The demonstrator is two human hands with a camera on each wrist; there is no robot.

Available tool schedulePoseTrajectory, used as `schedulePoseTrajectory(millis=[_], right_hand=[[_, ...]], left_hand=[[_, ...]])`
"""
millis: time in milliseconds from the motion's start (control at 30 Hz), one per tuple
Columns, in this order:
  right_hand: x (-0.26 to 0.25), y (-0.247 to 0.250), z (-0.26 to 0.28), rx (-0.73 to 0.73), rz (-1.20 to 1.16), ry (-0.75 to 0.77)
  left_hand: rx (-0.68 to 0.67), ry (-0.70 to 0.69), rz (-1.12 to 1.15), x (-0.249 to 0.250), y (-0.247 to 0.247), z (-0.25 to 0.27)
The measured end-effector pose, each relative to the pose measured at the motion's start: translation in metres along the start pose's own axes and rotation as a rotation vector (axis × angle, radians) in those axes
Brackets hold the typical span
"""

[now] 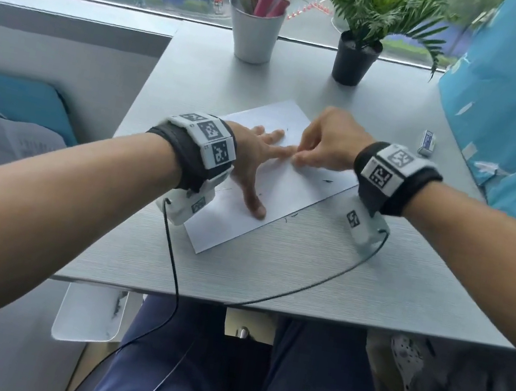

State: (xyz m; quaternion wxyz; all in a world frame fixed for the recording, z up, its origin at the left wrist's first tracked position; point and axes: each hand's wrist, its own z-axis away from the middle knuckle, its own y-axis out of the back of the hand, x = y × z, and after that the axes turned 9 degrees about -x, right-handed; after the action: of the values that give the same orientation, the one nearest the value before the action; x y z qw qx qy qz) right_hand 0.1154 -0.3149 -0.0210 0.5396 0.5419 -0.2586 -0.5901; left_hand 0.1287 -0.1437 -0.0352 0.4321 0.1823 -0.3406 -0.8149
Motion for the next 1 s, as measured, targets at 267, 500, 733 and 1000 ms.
schedulePoseTrajectory(millis=[267,500,733,1000], right_hand=[[-0.034,-0.025,0.026,-0.156,0.062,0.199],[-0.026,-0.015,0.009,-0.038,0.029,0.080],[-0.006,-0.002,-0.005,-0.014,0.024,0.041],[-0.040,-0.028,0.028,-0.213,0.058,0.227]], left_hand=[[-0.011,-0.053,0.018,-0.003,-0.001,-0.002],[0.016,-0.045,0.049,-0.002,-0.002,0.006],[0.018,-0.039,0.053,-0.006,-0.006,-0.002],[-0.010,-0.070,0.025,0.003,-0.002,0.008]])
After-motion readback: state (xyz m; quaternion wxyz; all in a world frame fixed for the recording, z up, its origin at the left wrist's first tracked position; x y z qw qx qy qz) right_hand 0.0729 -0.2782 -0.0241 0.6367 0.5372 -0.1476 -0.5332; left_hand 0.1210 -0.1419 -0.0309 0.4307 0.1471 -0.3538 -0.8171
